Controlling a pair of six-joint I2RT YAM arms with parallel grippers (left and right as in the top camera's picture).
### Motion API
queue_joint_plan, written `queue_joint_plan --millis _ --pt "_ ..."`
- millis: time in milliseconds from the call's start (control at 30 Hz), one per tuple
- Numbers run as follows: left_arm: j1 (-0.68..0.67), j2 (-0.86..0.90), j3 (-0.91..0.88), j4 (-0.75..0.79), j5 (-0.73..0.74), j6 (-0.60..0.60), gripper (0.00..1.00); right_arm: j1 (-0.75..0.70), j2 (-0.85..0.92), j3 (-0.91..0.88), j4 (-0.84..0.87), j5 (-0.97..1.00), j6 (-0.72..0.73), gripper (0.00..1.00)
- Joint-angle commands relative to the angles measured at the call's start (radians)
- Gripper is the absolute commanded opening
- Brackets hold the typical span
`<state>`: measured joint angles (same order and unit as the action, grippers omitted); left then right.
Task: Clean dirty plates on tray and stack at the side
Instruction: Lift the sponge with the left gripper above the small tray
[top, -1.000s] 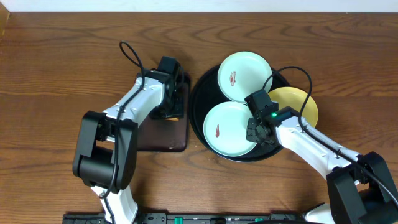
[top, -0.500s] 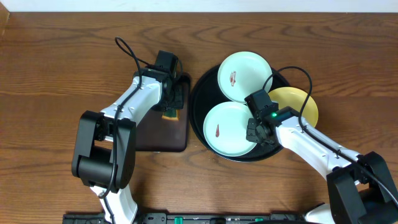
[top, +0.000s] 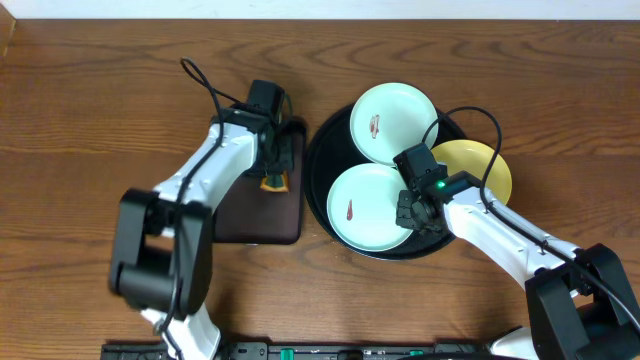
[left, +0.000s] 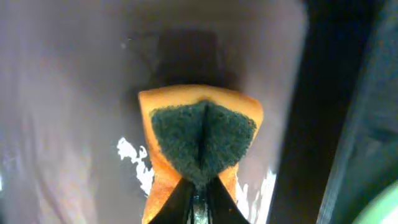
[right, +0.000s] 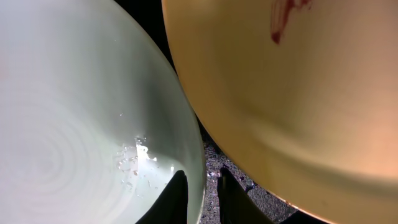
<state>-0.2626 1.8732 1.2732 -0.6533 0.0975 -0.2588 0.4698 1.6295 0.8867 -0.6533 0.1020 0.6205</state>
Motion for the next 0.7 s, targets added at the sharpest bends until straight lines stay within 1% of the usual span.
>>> queue_joint_plan --millis 0,100,167,233,400,467,533,567,667 --pt "0.005 -0.15 0.003 -0.014 -0.02 0.042 0.07 0.009 0.001 -0.009 0.003 0.013 -0.014 0.18" --pt "0.005 -0.234 0.003 -0.056 -0.074 0.05 0.07 0.009 0.0 -0.009 0.003 0.013 -0.066 0.21" --pt "0.005 -0.281 0.003 -0.088 -0.13 0.049 0.07 0.009 0.0 -0.009 0.003 0.013 -0.08 0.28" --pt "0.005 -0.321 0.002 -0.11 -0.172 0.049 0.07 0.009 0.001 -0.009 0.006 0.013 -0.08 0.31" --pt "0.004 -0.361 0.002 -0.106 -0.178 0.047 0.07 0.009 0.0 -0.009 0.018 0.014 -0.08 0.35" --pt "0.004 -0.364 0.002 -0.094 -0.179 0.045 0.07 0.009 0.001 -0.009 0.019 0.014 -0.08 0.41" --pt "0.004 -0.364 0.002 -0.083 -0.183 0.044 0.07 0.009 0.0 -0.009 0.018 0.014 -0.081 0.44" --pt "0.004 -0.365 0.002 -0.077 -0.19 0.043 0.07 0.009 0.0 -0.009 0.019 0.014 -0.089 0.47" --pt "0.004 -0.372 0.002 -0.06 -0.225 0.043 0.07 0.009 0.0 -0.009 0.036 0.014 -0.127 0.52"
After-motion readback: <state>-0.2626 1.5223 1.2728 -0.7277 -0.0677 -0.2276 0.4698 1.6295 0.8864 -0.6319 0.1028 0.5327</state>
